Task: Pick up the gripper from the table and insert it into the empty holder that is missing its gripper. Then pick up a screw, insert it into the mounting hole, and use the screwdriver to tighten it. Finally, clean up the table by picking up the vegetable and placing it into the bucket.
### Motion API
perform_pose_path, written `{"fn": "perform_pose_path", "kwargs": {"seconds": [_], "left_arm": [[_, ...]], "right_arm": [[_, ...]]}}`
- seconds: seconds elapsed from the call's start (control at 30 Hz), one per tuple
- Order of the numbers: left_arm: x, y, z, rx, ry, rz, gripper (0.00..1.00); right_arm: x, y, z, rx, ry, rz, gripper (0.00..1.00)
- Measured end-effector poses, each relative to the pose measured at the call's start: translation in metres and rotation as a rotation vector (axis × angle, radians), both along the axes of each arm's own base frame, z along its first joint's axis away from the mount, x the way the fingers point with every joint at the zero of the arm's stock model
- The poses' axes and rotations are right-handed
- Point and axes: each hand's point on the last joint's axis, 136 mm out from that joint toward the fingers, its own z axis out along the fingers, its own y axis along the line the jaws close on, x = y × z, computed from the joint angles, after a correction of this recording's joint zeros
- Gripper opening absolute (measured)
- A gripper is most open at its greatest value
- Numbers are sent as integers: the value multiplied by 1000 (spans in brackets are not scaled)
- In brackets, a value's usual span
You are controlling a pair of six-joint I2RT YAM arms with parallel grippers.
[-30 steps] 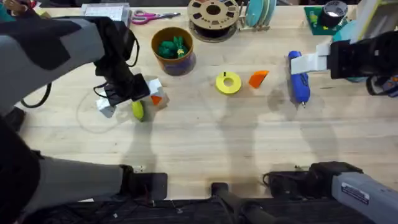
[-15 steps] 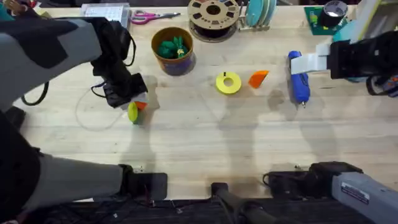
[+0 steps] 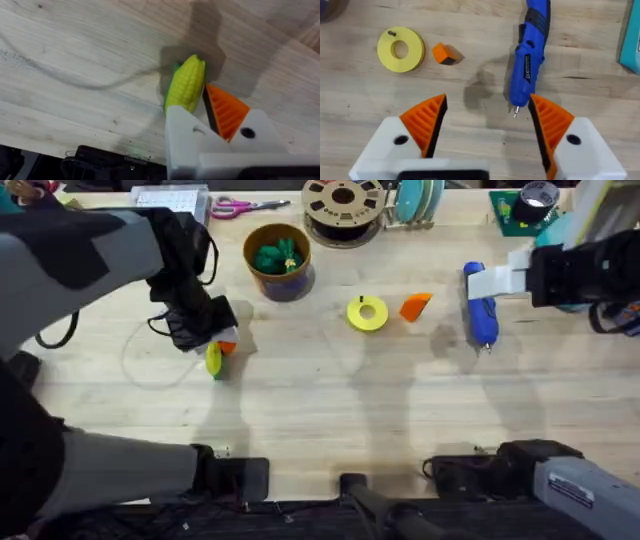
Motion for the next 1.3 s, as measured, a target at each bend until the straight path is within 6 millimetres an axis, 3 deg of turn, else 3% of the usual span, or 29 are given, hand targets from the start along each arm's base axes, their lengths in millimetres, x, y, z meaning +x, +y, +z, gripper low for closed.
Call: {"fn": "perform_pose_path", "kwargs": {"seconds": [0.17, 0.53, 0.77, 0.97, 1.23, 1.3], "left_arm": [[-2, 0, 14, -1, -33, -9, 4], [3, 0, 127, 8, -328, -62, 4], [-7, 0, 178, 20, -420, -125, 4], [-8, 0, 198, 27, -464, -144, 4], [-8, 0, 197, 27, -461, -149, 4], [-8, 0, 198, 29, -463, -156, 267]], "right_arm": [[0, 0, 0, 0, 0, 0, 995], [0, 0, 0, 0, 0, 0, 995], [0, 0, 0, 0, 0, 0, 995], [0, 0, 0, 0, 0, 0, 995], [0, 0, 0, 0, 1, 0, 995], [0, 0, 0, 0, 1, 0, 995]]}}
